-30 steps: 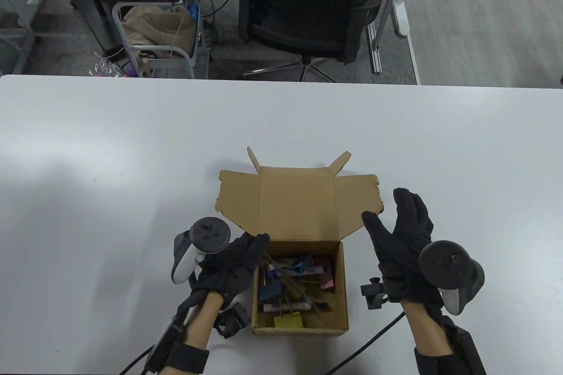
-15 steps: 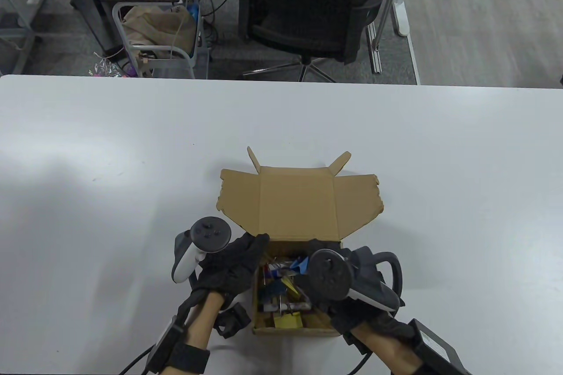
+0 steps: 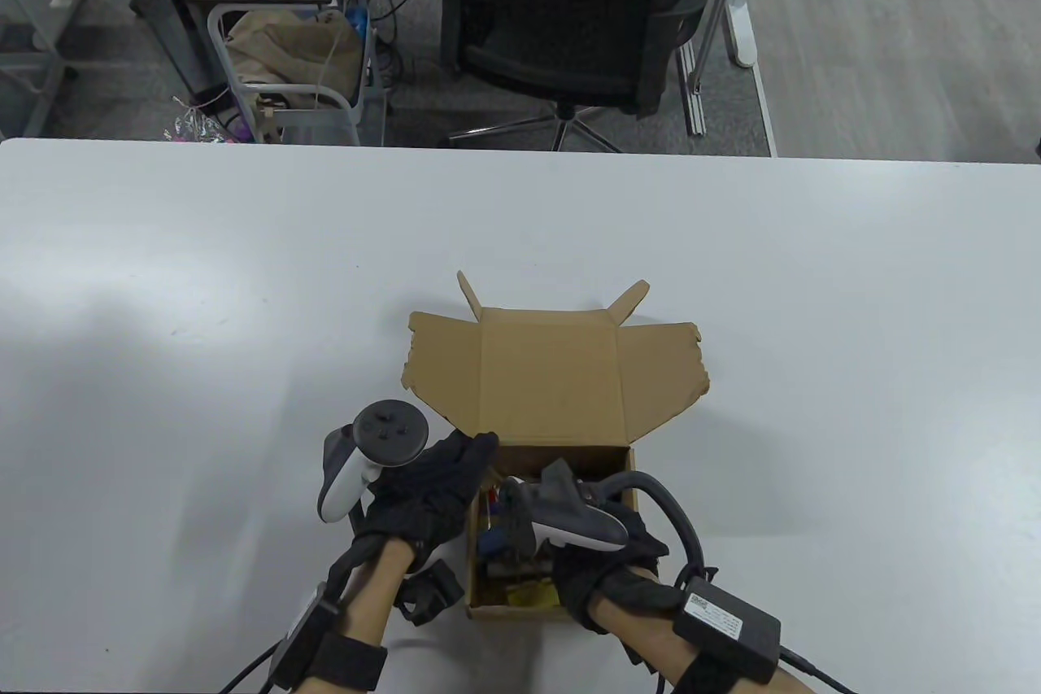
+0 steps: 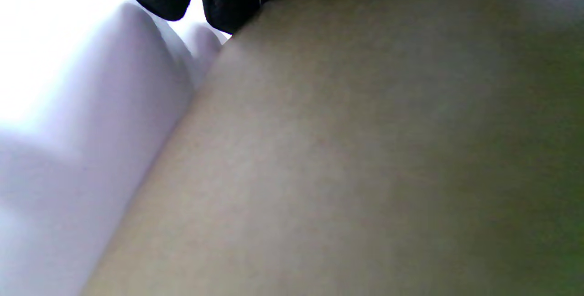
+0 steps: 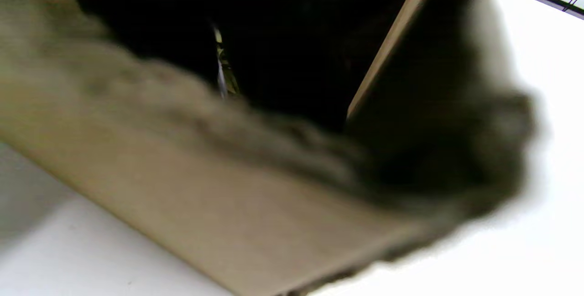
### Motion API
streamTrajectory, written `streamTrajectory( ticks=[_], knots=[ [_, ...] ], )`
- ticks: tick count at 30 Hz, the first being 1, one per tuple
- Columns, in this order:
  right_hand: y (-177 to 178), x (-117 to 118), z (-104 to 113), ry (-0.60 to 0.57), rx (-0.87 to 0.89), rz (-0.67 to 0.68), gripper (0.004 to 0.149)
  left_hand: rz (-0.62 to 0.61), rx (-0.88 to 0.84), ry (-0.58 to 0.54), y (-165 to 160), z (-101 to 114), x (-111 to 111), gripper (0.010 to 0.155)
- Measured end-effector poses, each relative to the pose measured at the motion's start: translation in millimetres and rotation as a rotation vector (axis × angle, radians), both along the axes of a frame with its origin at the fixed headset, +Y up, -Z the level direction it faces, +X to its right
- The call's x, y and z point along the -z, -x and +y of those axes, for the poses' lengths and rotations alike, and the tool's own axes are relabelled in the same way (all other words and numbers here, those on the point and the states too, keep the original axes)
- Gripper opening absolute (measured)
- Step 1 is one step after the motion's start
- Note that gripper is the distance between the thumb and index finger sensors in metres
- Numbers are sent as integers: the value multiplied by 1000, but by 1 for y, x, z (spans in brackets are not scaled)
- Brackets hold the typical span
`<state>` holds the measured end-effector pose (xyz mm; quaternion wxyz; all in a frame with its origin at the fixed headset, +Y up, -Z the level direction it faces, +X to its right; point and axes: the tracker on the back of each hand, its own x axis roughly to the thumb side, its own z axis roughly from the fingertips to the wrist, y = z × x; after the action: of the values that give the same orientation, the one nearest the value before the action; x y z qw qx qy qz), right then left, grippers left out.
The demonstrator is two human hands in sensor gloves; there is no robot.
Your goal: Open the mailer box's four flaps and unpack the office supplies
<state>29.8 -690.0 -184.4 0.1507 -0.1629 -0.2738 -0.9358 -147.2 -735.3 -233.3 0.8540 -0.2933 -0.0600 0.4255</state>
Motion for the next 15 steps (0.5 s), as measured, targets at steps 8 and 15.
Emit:
streamTrajectory(
  ticks=[8, 15],
  knots=[
    [5, -3, 1, -23, -19, 24, 40, 1, 7, -5, -1, 0, 0, 62],
    [-9, -3, 37, -30, 123, -5, 38, -1, 20, -13, -1, 1, 0, 61]
  ],
)
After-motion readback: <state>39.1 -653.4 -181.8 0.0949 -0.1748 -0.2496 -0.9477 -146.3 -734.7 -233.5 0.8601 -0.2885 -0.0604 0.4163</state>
